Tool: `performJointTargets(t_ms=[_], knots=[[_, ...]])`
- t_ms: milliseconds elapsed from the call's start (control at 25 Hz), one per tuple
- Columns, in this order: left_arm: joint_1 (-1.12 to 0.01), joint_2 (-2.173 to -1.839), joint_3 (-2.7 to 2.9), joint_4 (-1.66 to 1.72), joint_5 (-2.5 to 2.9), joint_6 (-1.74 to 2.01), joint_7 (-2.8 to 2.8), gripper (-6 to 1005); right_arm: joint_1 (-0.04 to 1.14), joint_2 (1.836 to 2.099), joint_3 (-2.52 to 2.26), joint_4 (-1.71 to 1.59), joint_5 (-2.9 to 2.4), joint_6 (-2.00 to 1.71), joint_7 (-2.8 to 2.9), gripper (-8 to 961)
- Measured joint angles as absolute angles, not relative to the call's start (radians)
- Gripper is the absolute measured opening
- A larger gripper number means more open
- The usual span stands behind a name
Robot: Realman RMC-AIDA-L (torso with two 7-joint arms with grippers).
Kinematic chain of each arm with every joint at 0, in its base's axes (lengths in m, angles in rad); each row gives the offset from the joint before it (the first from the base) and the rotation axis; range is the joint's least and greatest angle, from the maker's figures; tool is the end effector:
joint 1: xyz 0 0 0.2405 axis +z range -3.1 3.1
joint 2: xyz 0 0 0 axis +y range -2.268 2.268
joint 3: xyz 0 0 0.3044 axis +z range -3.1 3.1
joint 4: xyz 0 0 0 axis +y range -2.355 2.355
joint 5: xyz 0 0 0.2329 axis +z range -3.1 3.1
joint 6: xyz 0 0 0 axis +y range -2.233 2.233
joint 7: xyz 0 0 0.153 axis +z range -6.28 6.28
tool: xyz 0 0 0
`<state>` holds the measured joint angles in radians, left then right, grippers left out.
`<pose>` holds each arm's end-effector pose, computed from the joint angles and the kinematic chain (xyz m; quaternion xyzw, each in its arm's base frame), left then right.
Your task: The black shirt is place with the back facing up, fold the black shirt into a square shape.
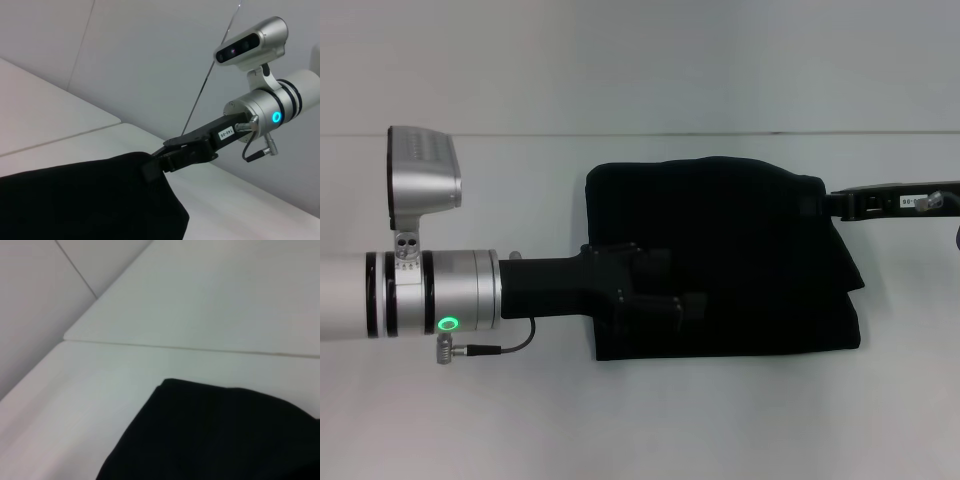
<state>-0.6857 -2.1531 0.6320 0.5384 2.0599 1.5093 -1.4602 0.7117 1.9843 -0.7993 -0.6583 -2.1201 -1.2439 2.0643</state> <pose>-0.2503 0.3932 -0.0858 -0.9287 -0.2462 -0.2702 0.0630 0.2858 0.4670 0.0008 -0.8647 0.4375 0.1584 0.1893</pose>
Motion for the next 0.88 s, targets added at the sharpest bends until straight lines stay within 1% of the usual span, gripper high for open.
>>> performJointTargets(t_ms=[120,520,880], knots=[[-0.686,-2.152,0.632,0.538,2.049,1.509,-1.462,920,0.703,1.984,-0.779,-0.673,-2.116,-1.264,2.063,51],[-0.697,-2.149,0.632,0.538,2.038,1.486,-1.490,920,0.687,1.965,-0.768,-0.670,-2.132,-1.293,2.069,54],[-0.703,-2.149,0.634,0.538,2.037,1.482,-1.502,920,0.677,1.972,-0.768,-0.582,-2.171,-1.195,2.072,57]])
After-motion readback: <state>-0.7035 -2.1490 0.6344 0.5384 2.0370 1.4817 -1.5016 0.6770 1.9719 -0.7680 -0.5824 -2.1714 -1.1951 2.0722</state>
